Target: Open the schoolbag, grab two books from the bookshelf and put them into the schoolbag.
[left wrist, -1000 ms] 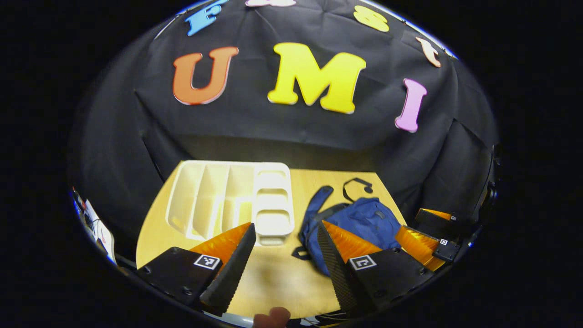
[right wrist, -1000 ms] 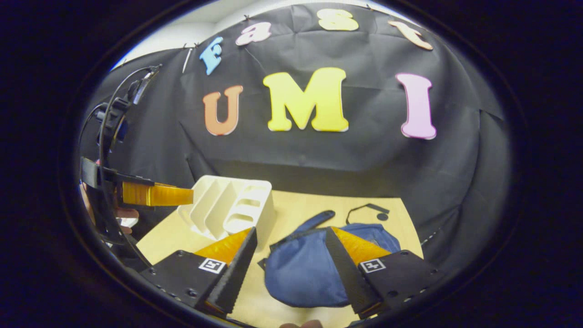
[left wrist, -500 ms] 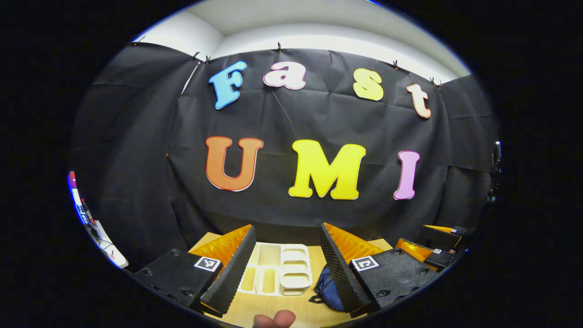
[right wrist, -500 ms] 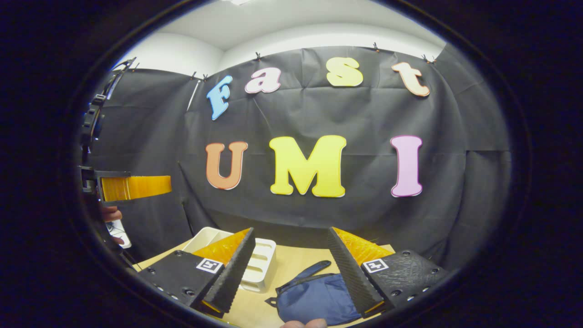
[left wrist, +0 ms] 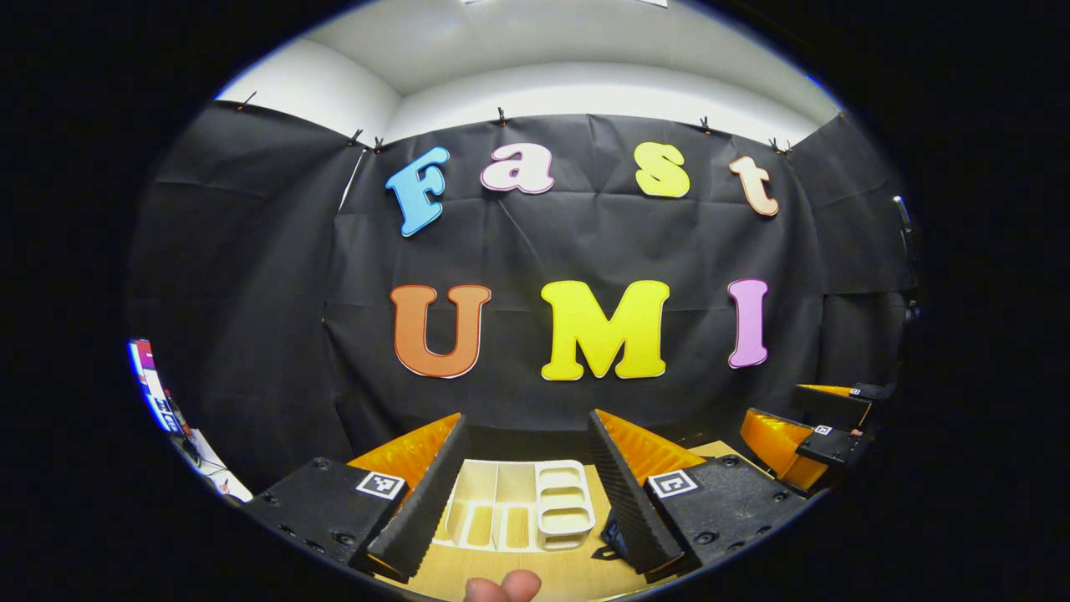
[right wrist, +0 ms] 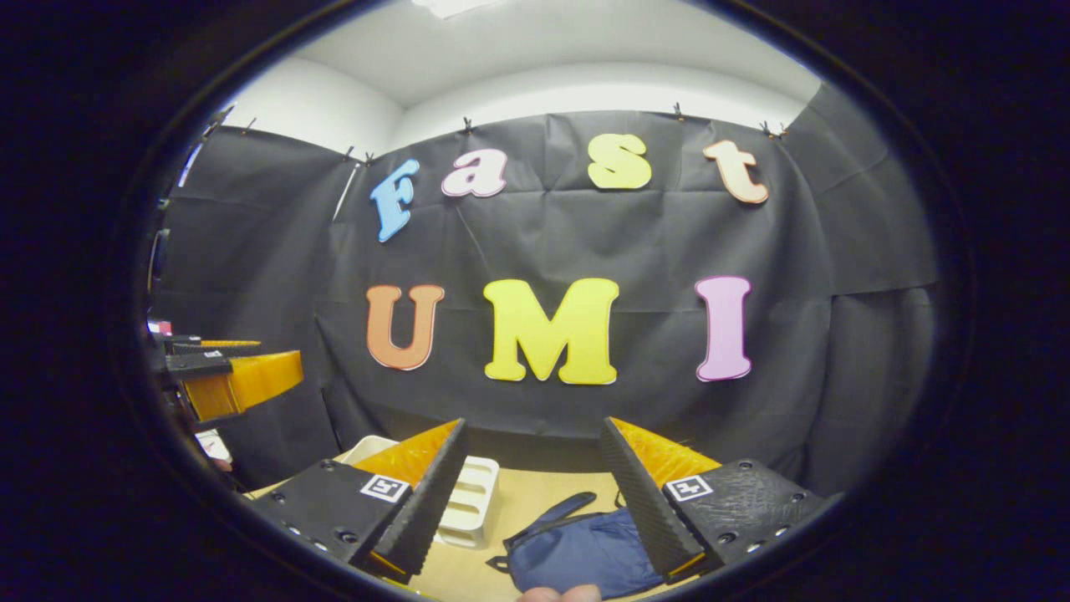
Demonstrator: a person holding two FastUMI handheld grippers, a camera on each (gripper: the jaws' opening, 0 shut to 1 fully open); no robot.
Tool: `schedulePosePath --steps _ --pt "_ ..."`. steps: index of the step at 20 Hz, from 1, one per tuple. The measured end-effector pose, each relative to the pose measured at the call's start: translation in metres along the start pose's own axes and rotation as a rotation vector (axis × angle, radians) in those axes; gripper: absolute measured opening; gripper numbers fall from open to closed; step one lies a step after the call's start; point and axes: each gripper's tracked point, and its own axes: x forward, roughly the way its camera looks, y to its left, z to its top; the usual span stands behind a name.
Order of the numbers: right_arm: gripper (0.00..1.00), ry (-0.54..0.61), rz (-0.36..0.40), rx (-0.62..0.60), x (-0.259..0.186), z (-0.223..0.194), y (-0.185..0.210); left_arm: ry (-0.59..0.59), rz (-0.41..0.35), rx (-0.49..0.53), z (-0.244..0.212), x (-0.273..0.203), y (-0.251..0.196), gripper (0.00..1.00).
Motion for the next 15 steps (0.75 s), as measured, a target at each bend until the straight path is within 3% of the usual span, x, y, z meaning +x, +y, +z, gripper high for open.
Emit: schedulePosePath --steps 15 --pt "0.95 0.001 -0.028 0.009 0.006 0.003 -0.012 0.029 -0.024 -0.019 -0.007 -0.003 -0.007 0.9"
